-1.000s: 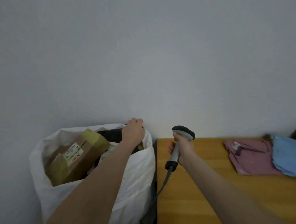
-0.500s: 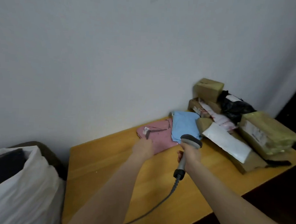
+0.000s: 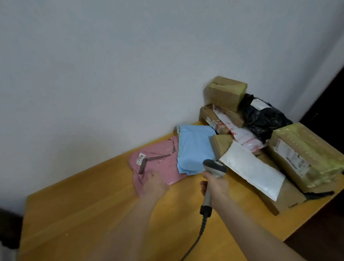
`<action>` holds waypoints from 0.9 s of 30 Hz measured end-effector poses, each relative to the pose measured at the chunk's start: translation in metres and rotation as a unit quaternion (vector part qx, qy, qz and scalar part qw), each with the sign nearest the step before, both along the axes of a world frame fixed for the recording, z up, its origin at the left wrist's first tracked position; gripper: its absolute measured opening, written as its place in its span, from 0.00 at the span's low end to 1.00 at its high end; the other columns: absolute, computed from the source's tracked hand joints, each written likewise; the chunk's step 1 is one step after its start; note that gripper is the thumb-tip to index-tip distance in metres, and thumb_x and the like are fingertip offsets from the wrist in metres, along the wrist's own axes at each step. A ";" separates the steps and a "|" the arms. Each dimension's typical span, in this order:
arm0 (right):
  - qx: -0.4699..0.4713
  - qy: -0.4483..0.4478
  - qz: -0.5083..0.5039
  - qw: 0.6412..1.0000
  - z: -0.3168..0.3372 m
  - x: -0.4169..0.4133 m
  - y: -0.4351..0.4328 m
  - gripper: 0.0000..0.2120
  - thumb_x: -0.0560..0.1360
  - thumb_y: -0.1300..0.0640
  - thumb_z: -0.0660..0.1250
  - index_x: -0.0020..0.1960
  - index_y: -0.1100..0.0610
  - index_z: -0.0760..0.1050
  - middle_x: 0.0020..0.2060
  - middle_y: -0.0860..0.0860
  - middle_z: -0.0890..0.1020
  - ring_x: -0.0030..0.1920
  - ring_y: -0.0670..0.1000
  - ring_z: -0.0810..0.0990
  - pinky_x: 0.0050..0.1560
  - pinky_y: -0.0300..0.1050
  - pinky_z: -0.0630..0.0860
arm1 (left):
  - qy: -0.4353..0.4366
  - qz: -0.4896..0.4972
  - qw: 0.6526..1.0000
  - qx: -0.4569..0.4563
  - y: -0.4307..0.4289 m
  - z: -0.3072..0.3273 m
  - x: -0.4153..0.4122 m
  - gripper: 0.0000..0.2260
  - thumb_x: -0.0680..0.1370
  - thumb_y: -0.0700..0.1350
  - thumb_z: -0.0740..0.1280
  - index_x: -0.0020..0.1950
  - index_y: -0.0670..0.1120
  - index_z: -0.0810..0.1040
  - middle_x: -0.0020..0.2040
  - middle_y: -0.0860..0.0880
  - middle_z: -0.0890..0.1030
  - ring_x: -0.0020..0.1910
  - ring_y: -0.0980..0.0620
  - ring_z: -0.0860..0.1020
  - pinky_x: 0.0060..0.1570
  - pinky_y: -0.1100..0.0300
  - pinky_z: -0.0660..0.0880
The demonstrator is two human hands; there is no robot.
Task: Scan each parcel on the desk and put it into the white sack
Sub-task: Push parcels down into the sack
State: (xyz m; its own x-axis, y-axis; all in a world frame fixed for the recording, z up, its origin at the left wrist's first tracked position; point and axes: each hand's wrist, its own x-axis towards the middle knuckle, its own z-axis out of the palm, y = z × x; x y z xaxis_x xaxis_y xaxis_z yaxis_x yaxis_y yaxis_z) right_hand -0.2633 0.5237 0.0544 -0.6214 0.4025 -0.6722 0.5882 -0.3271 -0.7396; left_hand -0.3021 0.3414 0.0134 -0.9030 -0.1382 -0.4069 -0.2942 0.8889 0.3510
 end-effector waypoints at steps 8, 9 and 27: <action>-0.028 -0.016 0.055 0.998 -0.060 -0.075 -0.046 0.09 0.73 0.61 0.72 0.39 0.61 0.74 0.31 0.55 0.75 0.31 0.52 0.73 0.31 0.43 0.72 | -0.011 0.302 0.932 0.200 -0.066 -0.074 -0.061 0.21 0.69 0.46 0.76 0.57 0.37 0.78 0.54 0.37 0.80 0.57 0.40 0.78 0.56 0.48 0.75; -0.033 -0.019 0.054 0.998 -0.066 -0.079 -0.048 0.07 0.73 0.60 0.72 0.41 0.61 0.75 0.33 0.56 0.76 0.32 0.53 0.74 0.31 0.44 0.73 | -0.006 0.323 0.920 0.221 -0.068 -0.079 -0.064 0.18 0.69 0.43 0.77 0.54 0.36 0.79 0.51 0.37 0.81 0.54 0.40 0.80 0.53 0.50 0.76; -0.080 0.049 0.126 0.988 -0.016 -0.060 -0.052 0.10 0.73 0.58 0.73 0.45 0.66 0.78 0.32 0.57 0.79 0.31 0.54 0.76 0.33 0.46 0.74 | 0.252 0.285 0.900 0.211 -0.096 0.055 -0.038 0.10 0.75 0.42 0.70 0.55 0.42 0.82 0.47 0.43 0.83 0.47 0.46 0.80 0.43 0.55 0.72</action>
